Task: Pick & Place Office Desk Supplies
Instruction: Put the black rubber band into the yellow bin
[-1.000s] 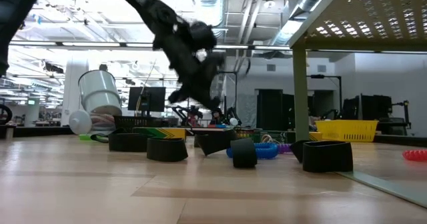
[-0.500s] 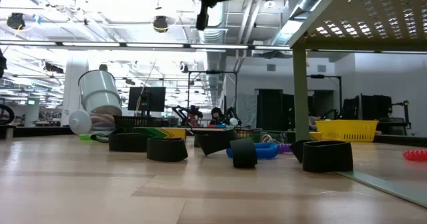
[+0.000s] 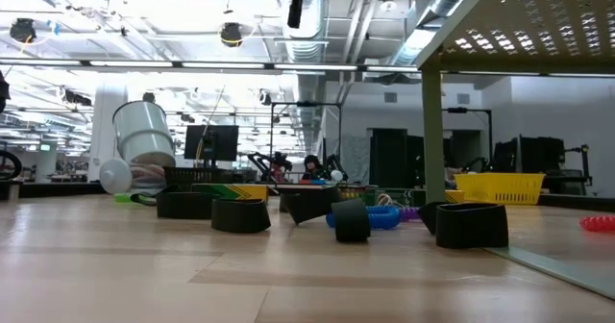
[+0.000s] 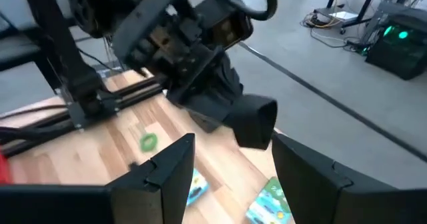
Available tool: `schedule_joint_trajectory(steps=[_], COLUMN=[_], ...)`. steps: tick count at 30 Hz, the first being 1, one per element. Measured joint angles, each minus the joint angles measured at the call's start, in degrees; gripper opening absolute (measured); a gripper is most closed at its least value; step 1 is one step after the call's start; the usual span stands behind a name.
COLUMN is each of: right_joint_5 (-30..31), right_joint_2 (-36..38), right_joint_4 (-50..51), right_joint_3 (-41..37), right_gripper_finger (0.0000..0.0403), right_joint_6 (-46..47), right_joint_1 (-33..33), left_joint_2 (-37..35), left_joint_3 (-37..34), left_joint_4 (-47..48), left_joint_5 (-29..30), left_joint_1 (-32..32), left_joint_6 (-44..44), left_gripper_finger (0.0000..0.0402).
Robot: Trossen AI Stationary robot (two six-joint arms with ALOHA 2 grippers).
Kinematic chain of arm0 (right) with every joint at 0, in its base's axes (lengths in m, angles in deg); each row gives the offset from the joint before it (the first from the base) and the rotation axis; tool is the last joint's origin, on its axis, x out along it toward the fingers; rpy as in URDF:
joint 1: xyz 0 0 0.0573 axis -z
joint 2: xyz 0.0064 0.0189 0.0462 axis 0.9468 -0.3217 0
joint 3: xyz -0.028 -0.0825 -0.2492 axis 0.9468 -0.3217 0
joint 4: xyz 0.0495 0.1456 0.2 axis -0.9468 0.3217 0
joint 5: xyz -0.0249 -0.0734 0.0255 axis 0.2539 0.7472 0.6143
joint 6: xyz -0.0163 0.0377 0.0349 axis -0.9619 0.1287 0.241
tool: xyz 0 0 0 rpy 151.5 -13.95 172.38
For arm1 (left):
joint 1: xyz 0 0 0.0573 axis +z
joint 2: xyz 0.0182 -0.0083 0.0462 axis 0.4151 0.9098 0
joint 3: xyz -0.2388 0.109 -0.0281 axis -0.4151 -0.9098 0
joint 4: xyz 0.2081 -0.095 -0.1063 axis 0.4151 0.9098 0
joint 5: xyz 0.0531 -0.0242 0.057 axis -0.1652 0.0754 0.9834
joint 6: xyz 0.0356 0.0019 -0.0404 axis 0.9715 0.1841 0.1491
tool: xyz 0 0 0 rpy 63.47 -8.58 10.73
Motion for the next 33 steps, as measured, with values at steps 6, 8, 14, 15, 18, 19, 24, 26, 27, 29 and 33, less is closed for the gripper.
schedule_joint_trajectory(steps=[6,8,14,15,18,19,24,26,27,29,33], right_joint_5=[0.71,0.58,-0.28,-0.77,-2.18,-2.47,-2.87,-3.32,-3.92,-3.95,-3.46], right_joint_2=[-0.56,-0.73,-0.90,-0.89,-0.95,-0.94,-1.53,-1.88,-2.07,-2.94,-4.44], right_joint_4=[-0.28,-1.56,-5.63,-5.68,-6.13,-6.52,-6.90,-6.93,-7.07,-8.03,-7.67], right_joint_3=[-0.04,-0.04,-0.02,-0.02,-0.02,-0.02,0.01,-0.07,-0.06,0.10,-0.02], right_gripper_finger=[0.0198,0.0198,0.0198,0.0198,0.0198,0.0198,0.0198,0.0198,0.0198,0.0198,0.0189], right_joint_6=[-1.57,-2.65,-5.95,-5.96,-6.55,-6.80,-6.84,-6.95,-7.01,-6.97,-7.01], right_joint_1=[0.96,1.17,1.84,2.15,3.03,3.20,3.89,4.15,4.26,4.66,4.76], left_joint_2=[0.01,-0.01,0.01,0.01,0.01,0.00,0.01,0.01,0.01,0.01,0.06], left_joint_3=[0.00,0.00,0.00,0.00,0.00,0.00,0.00,0.00,0.00,0.00,-0.07], left_joint_4=[-2.21,-3.33,-3.82,-4.39,-6.01,-5.99,-5.93,-6.02,-6.41,-6.85,-6.28], left_joint_5=[0.74,0.84,1.66,1.66,1.66,1.66,1.66,1.66,1.66,1.64,1.68], left_joint_1=[-0.39,-0.65,-0.99,-1.07,-1.07,-1.09,-1.23,-1.41,-1.44,-1.55,-1.79], left_joint_6=[-1.26,-1.43,-1.83,-1.89,-2.78,-2.82,-2.99,-3.00,-3.01,-3.20,-3.25], left_gripper_finger=[0.0000,0.0000,0.0000,0.0000,0.0000,0.0000,0.0000,0.0000,0.0000,0.0000,0.0000])
